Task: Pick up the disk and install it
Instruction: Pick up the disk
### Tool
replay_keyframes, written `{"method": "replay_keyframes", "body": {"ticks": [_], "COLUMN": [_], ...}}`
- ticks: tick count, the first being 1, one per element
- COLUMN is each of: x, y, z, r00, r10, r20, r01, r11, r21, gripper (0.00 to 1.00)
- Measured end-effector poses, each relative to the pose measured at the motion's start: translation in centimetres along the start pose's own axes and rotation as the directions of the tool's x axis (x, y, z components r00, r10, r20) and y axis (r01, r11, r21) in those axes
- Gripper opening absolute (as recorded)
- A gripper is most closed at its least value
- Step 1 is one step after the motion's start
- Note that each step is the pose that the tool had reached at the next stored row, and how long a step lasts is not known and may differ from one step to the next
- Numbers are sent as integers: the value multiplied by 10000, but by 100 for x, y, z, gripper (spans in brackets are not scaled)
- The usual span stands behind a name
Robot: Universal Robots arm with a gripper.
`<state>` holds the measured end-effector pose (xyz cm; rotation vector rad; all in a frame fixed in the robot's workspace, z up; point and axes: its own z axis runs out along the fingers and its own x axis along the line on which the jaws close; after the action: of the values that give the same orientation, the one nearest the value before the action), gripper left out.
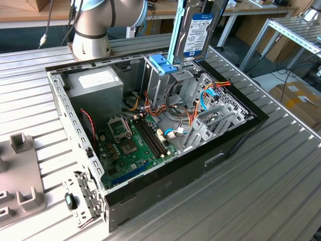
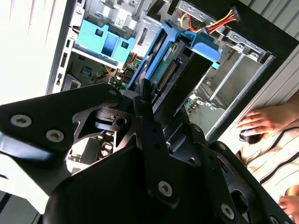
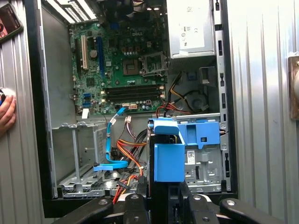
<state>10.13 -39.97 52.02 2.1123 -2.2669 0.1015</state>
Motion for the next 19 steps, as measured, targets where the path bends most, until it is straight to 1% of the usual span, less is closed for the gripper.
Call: {"method": "replay_keyframes", "body": {"ticks": [7,16,19], "x": [29,100,139], "y": [-2,-7,-10], "z": [2,9,12], "r00": [10000,10000,10000], "r10": [0,0,0], "r20": [-2,-9,-20], "r01": [0,0,0], "r11": [10000,10000,10000], "r21": [0,0,1], "gripper": [35,35,35]}}
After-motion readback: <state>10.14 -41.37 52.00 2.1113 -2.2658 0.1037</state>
